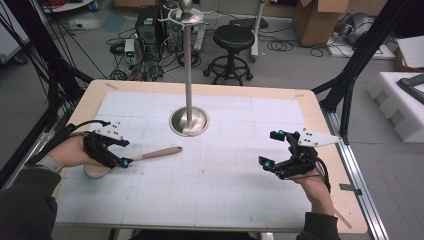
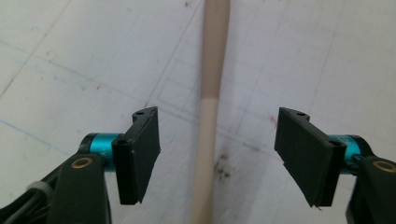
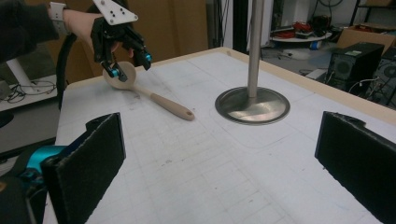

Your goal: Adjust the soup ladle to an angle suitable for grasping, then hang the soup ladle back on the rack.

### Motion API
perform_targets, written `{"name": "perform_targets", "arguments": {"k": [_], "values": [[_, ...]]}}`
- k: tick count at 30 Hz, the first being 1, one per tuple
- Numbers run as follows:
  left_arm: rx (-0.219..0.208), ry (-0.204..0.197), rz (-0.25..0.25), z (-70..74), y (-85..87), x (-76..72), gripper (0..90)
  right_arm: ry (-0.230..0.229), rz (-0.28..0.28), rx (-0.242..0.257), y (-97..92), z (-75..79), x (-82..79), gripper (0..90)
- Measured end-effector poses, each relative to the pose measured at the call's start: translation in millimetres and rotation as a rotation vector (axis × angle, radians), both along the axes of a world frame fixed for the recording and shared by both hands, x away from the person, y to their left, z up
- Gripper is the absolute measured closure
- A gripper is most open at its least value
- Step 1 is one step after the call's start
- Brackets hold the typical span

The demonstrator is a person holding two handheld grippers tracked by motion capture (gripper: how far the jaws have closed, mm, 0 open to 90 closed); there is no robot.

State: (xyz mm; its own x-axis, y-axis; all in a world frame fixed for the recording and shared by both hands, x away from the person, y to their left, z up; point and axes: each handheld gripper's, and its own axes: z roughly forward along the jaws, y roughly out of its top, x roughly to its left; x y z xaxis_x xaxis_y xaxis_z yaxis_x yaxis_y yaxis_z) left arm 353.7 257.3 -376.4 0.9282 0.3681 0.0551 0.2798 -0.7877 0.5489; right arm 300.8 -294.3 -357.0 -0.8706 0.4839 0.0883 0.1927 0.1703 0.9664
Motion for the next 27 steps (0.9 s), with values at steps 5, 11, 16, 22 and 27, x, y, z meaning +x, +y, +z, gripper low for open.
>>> {"name": "perform_targets", "arguments": {"k": [5,11,16,22,27], "values": [[0.072,0.047,-0.037,-1.3,-8.9,6.2,18.4,0.003,0.002,-0.007,0.2,-0.6,0.6,0.6],[0.135,0.070,-0.055,-8.8,-15.6,10.7,20.0,0.008,-0.004,-0.002,-2.2,-1.4,0.8,0.6],[0.171,0.079,-0.039,-12.3,-16.5,15.3,26.2,0.009,-0.005,-0.003,-2.5,-2.6,1.6,0.6],[0.247,0.078,-0.034,-17.2,-17.2,18.4,29.6,0.009,-0.007,-0.001,-3.8,-2.7,2.3,0.6],[0.286,0.091,-0.029,-21.4,-19.8,20.6,36.5,0.012,-0.007,-0.003,-3.0,-3.0,2.3,0.6]]}}
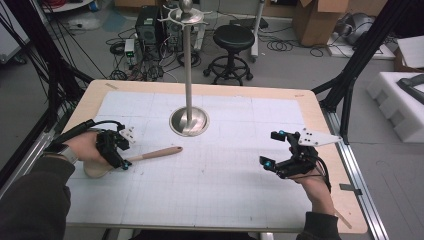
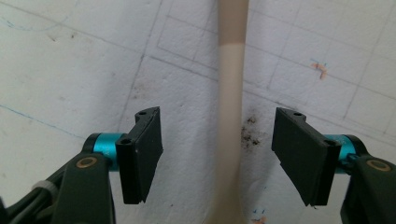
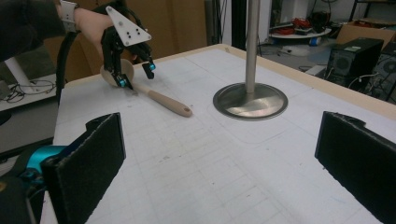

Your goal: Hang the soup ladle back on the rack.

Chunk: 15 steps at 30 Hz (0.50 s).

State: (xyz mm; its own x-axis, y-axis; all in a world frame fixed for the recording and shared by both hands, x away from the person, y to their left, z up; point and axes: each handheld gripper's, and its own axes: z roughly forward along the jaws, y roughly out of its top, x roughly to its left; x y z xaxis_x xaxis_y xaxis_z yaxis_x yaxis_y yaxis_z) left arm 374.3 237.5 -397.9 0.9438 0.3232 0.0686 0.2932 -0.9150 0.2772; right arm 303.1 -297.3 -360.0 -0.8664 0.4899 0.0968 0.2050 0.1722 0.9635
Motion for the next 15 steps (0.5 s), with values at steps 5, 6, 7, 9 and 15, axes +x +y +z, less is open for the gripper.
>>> {"name": "perform_targets", "arguments": {"k": [5,6,7,9,15], "values": [[0.029,0.013,-0.014,-3.7,-5.4,-0.4,44.5,0.005,0.003,-0.003,0.1,-0.5,0.3,0.6],[0.046,0.016,-0.023,-4.3,-6.3,-0.2,46.8,0.006,0.003,-0.003,0.1,-0.6,0.3,0.6],[0.057,0.011,-0.020,-5.6,-7.8,-0.8,49.2,0.005,0.003,-0.003,0.2,-0.7,0.3,0.6],[0.096,0.015,-0.027,-7.3,-10.2,-0.6,55.4,0.004,0.004,-0.003,0.1,-0.5,0.2,0.6],[0.092,0.038,-0.014,-9.2,-12.0,0.5,61.6,0.007,0.002,-0.003,0.0,-1.1,0.6,0.6]]}}
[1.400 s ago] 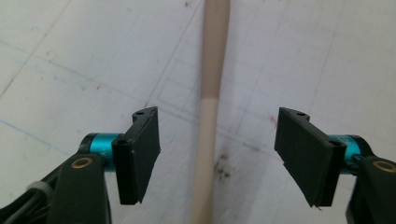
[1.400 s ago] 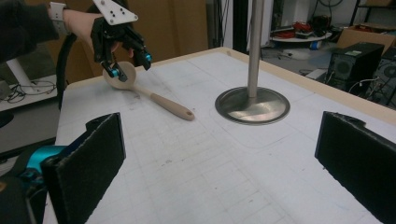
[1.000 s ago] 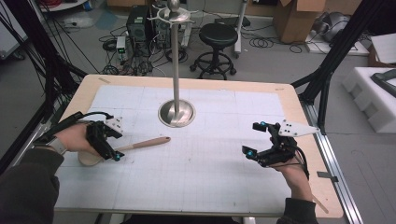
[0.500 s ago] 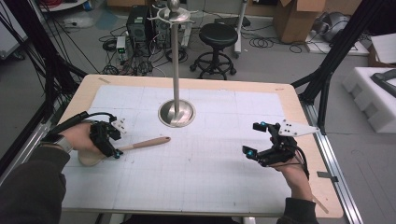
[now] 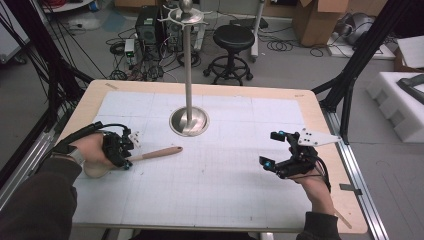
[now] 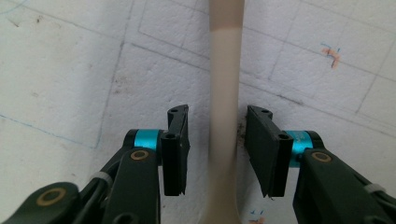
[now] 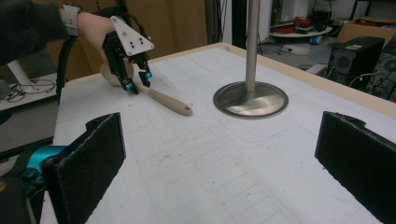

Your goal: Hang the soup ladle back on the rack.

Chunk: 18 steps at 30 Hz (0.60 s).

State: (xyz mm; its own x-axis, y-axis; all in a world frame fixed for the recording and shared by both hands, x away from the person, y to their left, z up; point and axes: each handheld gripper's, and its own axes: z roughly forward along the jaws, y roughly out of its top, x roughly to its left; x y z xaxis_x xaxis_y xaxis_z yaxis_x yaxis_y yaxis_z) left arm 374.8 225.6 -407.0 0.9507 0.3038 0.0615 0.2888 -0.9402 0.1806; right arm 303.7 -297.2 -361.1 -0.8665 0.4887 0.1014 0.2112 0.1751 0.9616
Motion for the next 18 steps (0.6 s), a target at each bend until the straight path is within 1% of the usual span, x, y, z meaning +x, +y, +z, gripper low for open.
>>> {"name": "perform_targets", "arguments": {"k": [2,4,6,7,9,10,11,12,13,16,18], "values": [[-0.002,0.012,-0.003,-0.6,-1.0,-0.5,65.2,-0.002,0.001,-0.002,0.2,-0.3,0.5,0.6],[0.008,0.027,-0.011,-0.2,-1.9,0.5,69.3,-0.002,0.003,-0.004,0.8,-0.7,0.9,0.6],[0.012,0.034,-0.002,0.0,-2.4,1.5,69.6,0.001,0.004,-0.006,1.5,-0.8,0.7,0.6],[0.023,0.035,-0.011,0.2,-3.4,2.6,69.2,0.005,0.005,-0.009,1.7,-0.8,0.2,0.6],[0.032,0.050,-0.006,-0.1,-6.0,3.3,70.8,0.000,0.003,-0.008,1.7,-0.7,0.4,0.6],[0.049,0.061,-0.015,0.7,-7.1,5.0,71.4,0.002,0.002,-0.008,1.7,-0.7,0.2,0.6],[0.043,0.068,-0.012,0.1,-8.2,5.4,72.7,0.002,0.001,-0.010,1.6,-0.7,0.3,0.6],[0.059,0.066,-0.020,1.0,-9.2,6.4,75.8,0.000,0.002,-0.009,1.5,-0.7,0.3,0.6],[0.055,0.074,-0.010,0.3,-9.8,6.9,77.3,-0.003,0.001,-0.008,1.4,-0.6,0.4,0.6],[0.063,0.080,-0.016,1.1,-9.3,8.3,77.6,-0.002,0.001,-0.007,0.6,-0.5,0.5,0.6],[0.054,0.067,-0.008,0.8,-9.1,6.6,77.7,-0.001,0.002,-0.005,0.3,-0.6,0.7,0.6]]}}
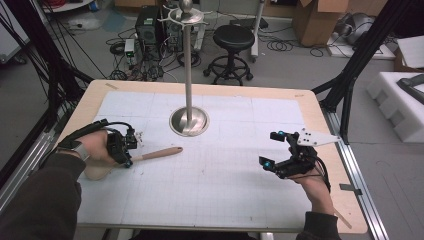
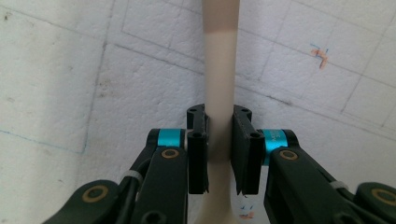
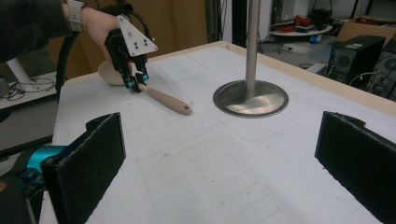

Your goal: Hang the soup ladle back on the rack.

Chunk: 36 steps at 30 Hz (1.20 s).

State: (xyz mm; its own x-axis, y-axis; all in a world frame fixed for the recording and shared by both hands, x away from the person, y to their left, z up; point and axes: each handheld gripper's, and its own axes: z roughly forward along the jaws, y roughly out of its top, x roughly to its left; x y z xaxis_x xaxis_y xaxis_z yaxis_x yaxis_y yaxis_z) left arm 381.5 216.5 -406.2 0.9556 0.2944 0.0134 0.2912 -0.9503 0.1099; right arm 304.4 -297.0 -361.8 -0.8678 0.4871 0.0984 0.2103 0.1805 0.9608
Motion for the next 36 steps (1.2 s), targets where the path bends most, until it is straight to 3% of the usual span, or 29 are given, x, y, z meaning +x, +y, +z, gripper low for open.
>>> {"name": "perform_targets", "arguments": {"k": [2,6,12,14,16,25,30,36], "values": [[-0.011,-0.016,0.003,0.7,1.4,-2.4,77.7,0.001,0.000,0.001,-0.3,-0.2,0.2,0.6],[-0.084,-0.062,0.045,7.1,9.7,-7.4,77.8,0.002,0.001,0.001,-0.2,-0.3,0.2,0.6],[-0.215,-0.139,0.133,30.0,28.0,-18.3,77.8,0.006,0.003,-0.002,1.1,-0.6,0.5,0.6],[-0.283,-0.144,0.169,35.5,33.2,-22.5,77.7,-0.004,0.000,0.000,1.0,-0.3,0.6,0.6],[-0.334,-0.144,0.173,39.5,36.9,-27.1,77.7,-0.004,0.003,0.006,0.6,0.1,0.4,0.6],[-0.461,-0.198,0.190,44.0,41.8,-39.7,77.8,-0.003,-0.001,0.011,-0.3,0.4,0.3,0.6],[-0.581,-0.238,0.246,47.7,47.9,-44.5,77.8,-0.007,-0.003,0.011,-1.1,0.7,0.2,0.6],[-0.690,-0.272,0.288,48.3,55.1,-50.1,77.8,-0.008,-0.005,0.012,-0.9,0.8,-0.1,0.7]]}}
